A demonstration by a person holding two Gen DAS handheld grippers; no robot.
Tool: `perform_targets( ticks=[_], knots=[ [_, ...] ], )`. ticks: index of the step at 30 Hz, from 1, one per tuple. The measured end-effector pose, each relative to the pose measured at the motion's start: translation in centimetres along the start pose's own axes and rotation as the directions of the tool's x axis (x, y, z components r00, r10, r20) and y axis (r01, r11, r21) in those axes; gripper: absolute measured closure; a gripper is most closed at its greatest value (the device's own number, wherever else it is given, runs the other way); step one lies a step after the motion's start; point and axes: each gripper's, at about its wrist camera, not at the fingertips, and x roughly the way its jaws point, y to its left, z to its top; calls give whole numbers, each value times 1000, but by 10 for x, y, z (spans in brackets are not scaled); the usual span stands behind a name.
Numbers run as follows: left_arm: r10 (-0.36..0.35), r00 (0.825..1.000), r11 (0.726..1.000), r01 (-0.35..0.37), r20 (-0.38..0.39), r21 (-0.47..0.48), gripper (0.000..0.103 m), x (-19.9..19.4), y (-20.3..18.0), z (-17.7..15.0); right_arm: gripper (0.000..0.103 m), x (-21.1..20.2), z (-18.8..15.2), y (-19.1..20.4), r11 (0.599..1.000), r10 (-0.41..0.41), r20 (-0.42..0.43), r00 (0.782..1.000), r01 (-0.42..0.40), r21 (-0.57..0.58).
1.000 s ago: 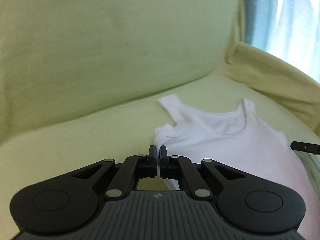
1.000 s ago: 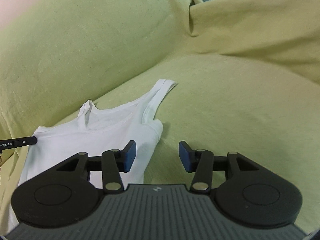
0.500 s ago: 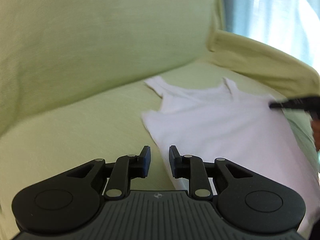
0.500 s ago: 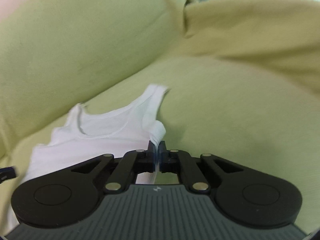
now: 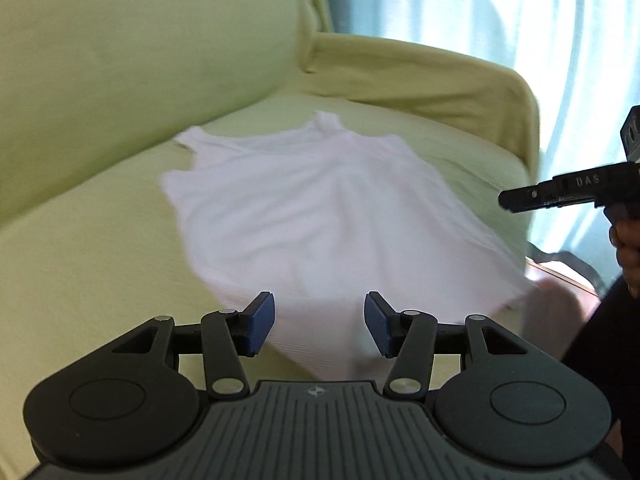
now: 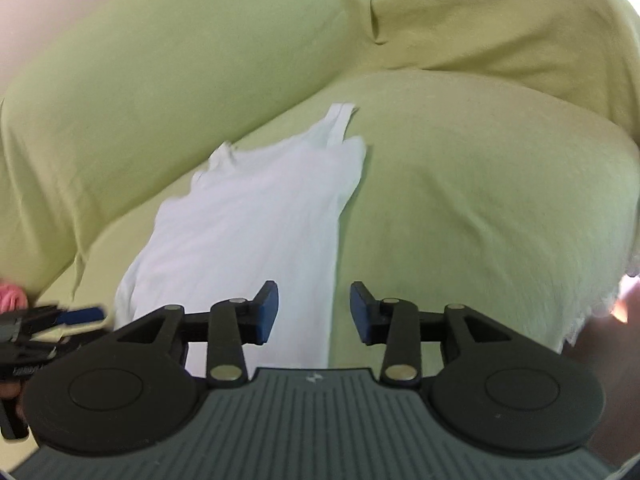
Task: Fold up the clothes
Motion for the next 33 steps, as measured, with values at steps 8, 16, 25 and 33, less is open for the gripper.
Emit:
perform_targets(
  ticks=[8,16,25,33],
  knots=[
    [153,988,988,-153,-22,-18,102,-13,-8,-14,54,-8,-35,11,1000,-16,-78,997,18,19],
    [232,971,947,-239,-56,-213,103,-58,28,-58,55,4,-59,-8,964,44,-106,993,-15,265],
    [205,978,943,-211,-47,-257,97,-54,30,-58,100,8,-81,-48,821,120,-67,991,-61,568],
    [183,983,942,-184,-30,-282,64,-47,29,-54,100,-34,-41,12,996,-92,-9,996,92,5]
  ],
)
